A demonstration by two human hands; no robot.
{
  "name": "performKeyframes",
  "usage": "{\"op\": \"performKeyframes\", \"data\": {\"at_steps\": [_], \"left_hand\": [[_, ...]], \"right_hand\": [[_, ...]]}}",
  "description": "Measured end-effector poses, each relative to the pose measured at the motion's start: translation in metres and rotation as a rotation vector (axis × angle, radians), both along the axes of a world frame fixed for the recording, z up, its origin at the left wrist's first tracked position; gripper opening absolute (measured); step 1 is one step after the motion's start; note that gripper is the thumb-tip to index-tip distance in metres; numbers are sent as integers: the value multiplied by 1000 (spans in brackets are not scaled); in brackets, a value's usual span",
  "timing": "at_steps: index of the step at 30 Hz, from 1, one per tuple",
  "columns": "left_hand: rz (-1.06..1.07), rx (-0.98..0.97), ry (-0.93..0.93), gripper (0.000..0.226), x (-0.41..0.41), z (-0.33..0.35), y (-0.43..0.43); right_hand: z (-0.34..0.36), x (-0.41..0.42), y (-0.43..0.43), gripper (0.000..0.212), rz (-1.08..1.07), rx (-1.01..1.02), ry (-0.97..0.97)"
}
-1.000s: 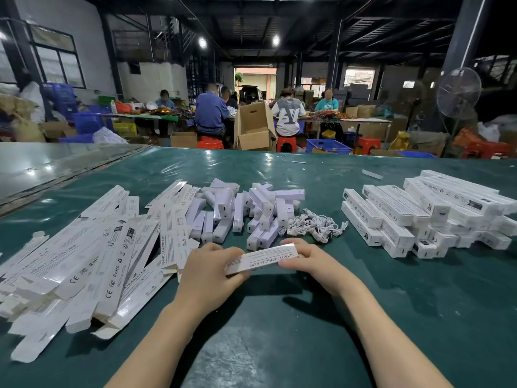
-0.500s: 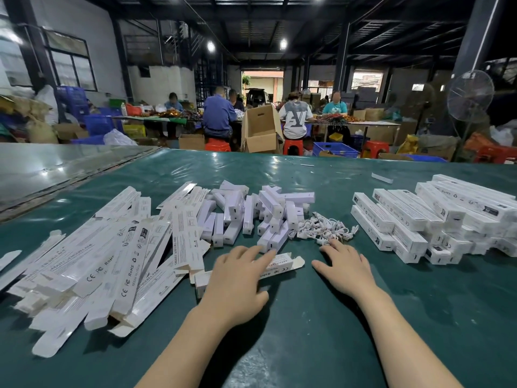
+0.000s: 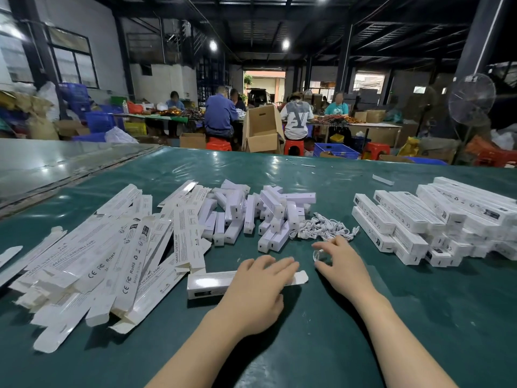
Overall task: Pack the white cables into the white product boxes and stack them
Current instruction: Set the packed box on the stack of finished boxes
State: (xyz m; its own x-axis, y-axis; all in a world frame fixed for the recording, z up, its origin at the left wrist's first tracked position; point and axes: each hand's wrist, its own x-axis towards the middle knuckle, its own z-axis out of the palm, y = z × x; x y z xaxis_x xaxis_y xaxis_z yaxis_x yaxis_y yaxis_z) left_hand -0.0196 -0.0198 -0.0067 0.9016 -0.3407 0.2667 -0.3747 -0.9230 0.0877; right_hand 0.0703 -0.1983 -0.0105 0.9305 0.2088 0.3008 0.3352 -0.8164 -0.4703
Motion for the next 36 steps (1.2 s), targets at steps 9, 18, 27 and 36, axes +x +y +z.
{"op": "performKeyframes", "data": {"at_steps": [9,18,27,36], "left_hand": [[-79,-150,59,56,-1,5,-1],[-118,-151,89,57,-2,8,-1],[-84,-141,83,55,-2,8,-5],[-71,-169,74,48,1,4,-3]], "right_hand": [[5,-4,-4,36,73,613,240],[5,-8,3,23,170,77,64],[8,-14,7,31,113,498,95],[9,-13,8,7,253,215,161]]}}
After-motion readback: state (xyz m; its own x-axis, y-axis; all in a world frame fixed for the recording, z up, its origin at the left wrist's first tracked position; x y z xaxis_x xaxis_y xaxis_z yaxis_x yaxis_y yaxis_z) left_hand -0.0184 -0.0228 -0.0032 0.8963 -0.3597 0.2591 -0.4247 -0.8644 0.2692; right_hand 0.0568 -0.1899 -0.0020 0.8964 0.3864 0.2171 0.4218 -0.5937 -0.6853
